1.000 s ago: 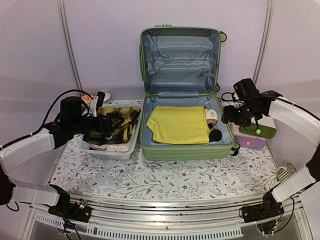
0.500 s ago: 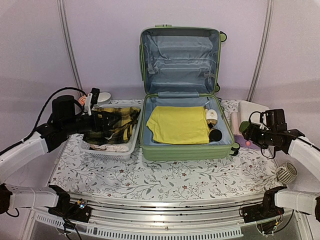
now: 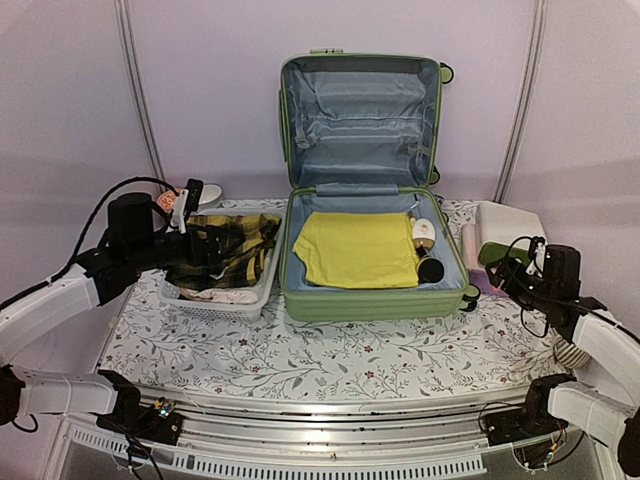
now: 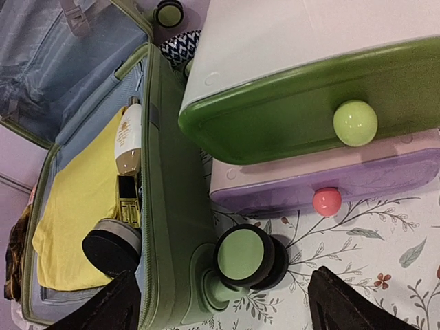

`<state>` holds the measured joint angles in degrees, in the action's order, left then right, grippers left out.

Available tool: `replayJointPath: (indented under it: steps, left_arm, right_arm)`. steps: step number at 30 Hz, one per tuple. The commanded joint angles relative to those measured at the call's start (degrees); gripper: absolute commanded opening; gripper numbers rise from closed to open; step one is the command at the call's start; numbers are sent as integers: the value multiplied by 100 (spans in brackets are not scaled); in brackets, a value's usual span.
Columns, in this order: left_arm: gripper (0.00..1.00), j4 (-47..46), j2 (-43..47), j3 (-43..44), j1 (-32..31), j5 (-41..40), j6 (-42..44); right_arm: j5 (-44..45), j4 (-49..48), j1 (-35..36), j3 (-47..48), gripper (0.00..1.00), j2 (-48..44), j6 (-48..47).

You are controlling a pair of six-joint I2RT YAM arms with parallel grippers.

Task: Open, take out, and arrange the luggage
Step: Adjust the storage box at the center of the board.

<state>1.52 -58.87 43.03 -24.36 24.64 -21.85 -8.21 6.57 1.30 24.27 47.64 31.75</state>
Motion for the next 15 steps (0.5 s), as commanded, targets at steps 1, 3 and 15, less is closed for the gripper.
replayJointPath:
  steps: [1, 3, 15]
  left_arm:
    - [90, -183, -31, -113, -106, 151, -22]
    - [90, -156, 42, -147, -106, 105, 32]
    - [90, -195, 165, -286, -130, 66, -25]
  right_arm:
    - [-287, -726, -121, -500, 87, -194, 471]
    - [-232, -658, -124, -612, 88, -107, 679]
    - [-1726, -2345, -795, -1425, 88, 287, 1095]
